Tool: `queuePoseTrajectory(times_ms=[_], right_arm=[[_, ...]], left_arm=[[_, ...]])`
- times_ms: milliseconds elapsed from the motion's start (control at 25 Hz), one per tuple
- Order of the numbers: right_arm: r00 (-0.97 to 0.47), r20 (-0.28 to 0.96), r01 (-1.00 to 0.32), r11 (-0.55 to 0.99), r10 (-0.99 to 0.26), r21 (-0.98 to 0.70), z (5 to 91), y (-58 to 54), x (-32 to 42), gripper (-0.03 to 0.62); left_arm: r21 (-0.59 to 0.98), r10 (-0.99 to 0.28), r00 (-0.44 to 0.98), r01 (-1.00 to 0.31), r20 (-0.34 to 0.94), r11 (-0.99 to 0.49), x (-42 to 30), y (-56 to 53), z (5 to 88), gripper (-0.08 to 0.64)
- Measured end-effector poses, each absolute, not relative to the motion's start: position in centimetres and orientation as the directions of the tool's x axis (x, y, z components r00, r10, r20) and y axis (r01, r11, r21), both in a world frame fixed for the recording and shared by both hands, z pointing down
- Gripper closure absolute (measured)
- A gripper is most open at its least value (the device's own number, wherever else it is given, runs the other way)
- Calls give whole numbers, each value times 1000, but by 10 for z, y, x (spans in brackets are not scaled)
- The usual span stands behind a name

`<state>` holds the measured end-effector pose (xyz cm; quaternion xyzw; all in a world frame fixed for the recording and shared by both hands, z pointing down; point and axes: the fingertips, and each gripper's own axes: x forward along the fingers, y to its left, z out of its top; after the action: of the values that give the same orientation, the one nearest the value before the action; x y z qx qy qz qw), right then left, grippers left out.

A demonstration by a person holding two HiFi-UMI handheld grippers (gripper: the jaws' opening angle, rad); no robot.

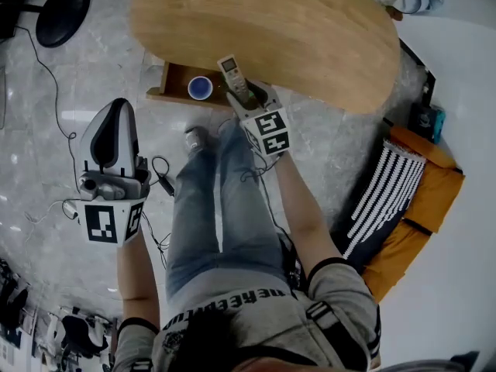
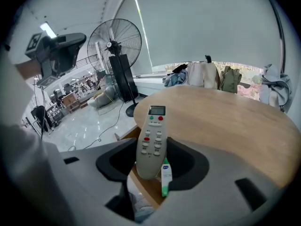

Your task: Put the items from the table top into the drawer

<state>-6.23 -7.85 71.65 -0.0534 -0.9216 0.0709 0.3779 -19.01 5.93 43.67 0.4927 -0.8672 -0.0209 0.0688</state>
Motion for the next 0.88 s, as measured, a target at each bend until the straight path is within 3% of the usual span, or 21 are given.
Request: queuePoseTrajectory(times_ms=[880], right_arm=[[-463,857,176,971,225,-160,812,-56,-25,399]], left_arm=[[125,-833,-538,-825,126,552,-199,81,466,548]])
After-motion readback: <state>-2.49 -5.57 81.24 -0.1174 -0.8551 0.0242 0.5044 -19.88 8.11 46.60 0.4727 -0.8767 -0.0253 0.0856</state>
